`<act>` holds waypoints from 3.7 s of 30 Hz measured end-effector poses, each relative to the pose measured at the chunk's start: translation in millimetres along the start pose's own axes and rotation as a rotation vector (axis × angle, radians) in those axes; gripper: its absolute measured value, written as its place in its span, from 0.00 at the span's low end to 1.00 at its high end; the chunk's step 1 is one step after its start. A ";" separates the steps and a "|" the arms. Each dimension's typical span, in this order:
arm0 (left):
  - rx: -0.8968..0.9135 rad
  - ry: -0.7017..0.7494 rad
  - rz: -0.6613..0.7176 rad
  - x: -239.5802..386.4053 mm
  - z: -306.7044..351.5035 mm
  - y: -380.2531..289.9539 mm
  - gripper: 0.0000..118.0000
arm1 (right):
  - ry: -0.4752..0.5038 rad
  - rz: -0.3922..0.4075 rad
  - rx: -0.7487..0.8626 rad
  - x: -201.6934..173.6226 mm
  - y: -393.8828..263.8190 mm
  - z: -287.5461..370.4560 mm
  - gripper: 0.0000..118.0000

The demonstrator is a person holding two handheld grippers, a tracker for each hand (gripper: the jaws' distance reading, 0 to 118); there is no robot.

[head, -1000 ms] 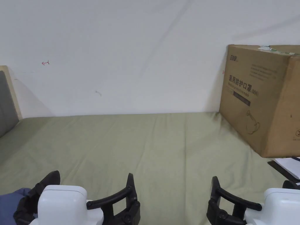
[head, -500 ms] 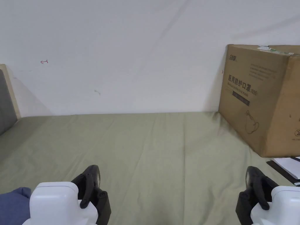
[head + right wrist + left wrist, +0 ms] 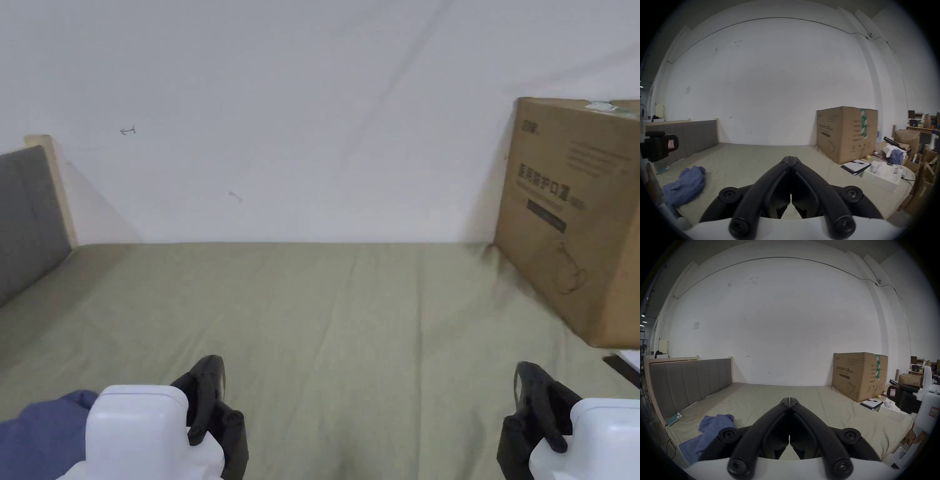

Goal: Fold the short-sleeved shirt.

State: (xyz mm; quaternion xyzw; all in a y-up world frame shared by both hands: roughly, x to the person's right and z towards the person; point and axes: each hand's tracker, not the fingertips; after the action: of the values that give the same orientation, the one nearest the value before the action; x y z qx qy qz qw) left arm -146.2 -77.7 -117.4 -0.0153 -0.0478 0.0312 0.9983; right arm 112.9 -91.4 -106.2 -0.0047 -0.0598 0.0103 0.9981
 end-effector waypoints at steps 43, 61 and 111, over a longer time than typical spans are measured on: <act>-0.790 0.441 0.229 -270.5 -157.0 -151.7 0.96 | 0.526 0.073 -0.250 -159.3 -40.9 -22.4 0.00; -0.861 0.515 0.446 -298.4 -180.5 -180.7 0.01 | 0.535 0.082 -0.378 -163.8 -60.0 -34.9 0.00; -1.085 -0.595 0.004 203.6 -181.1 -184.5 0.71 | -0.080 -0.228 -0.299 103.6 -27.0 -13.4 0.00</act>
State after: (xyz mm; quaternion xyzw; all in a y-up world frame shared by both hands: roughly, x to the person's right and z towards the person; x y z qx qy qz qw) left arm 84.7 -253.8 -272.1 -0.5116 -0.3333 0.0071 0.7919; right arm 217.9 -116.3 -106.9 -0.1457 -0.1003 -0.1115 0.9779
